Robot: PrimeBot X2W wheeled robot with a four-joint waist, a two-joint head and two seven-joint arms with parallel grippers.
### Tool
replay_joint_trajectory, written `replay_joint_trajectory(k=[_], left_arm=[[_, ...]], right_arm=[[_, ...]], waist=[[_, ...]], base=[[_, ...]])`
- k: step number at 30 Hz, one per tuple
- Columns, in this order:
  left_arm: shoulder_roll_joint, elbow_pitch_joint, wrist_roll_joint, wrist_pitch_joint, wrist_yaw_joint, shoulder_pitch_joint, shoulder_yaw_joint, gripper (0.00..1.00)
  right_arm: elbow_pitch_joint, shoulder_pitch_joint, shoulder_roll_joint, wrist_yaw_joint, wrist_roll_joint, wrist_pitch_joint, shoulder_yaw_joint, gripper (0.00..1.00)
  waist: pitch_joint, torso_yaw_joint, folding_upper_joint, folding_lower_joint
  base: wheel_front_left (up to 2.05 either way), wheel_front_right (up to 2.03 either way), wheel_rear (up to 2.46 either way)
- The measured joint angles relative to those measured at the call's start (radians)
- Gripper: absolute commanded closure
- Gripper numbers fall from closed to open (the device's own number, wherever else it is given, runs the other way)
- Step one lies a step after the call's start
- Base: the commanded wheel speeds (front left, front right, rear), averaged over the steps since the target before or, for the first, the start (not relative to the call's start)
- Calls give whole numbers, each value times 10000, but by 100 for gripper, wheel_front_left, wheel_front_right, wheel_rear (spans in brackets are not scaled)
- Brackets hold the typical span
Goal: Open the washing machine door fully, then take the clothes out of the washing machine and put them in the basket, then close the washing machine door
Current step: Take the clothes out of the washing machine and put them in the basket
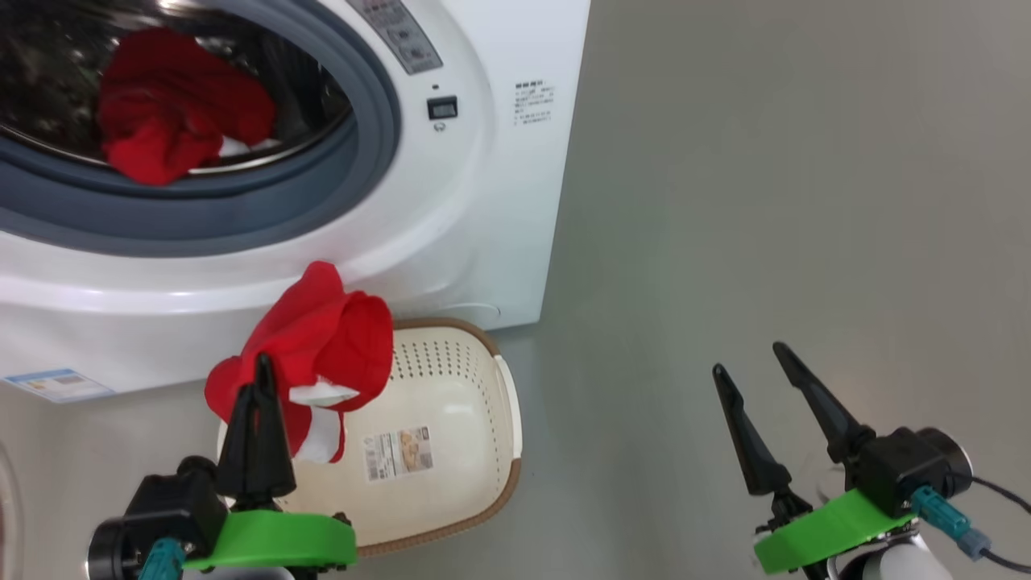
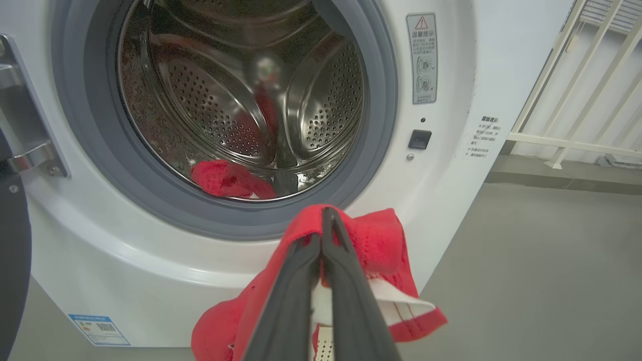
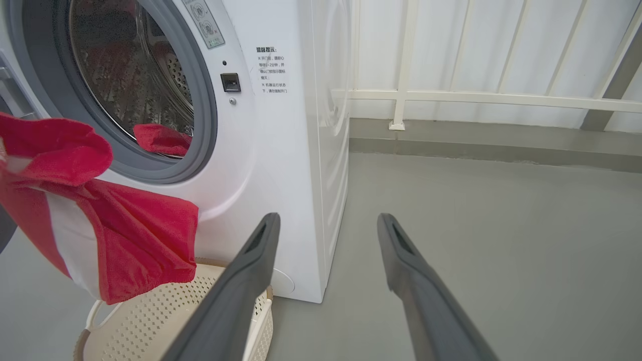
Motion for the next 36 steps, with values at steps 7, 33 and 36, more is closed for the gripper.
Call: replay_joint_trajectory(k=[7,33,36], left_arm=[[-660,1946,-309,-161,-771,-479,571,100],[-1969,8253,518,-163,-3459,-3352,3206,100],[-1977,8826,186,-161,-3532,-3591,3173,100]], right_arm=[[-186,-517,-46,0,71,0,0,0],[-502,-1907,-44,0,341,0,138,0],[-502,-1998,-46,0,405,0,142,0]], waist=[[713,-187,0,0],[3413,-1010,0,0],[3527,-1014,0,0]], base=[[0,0,0],[0,0,0],[0,0,0]])
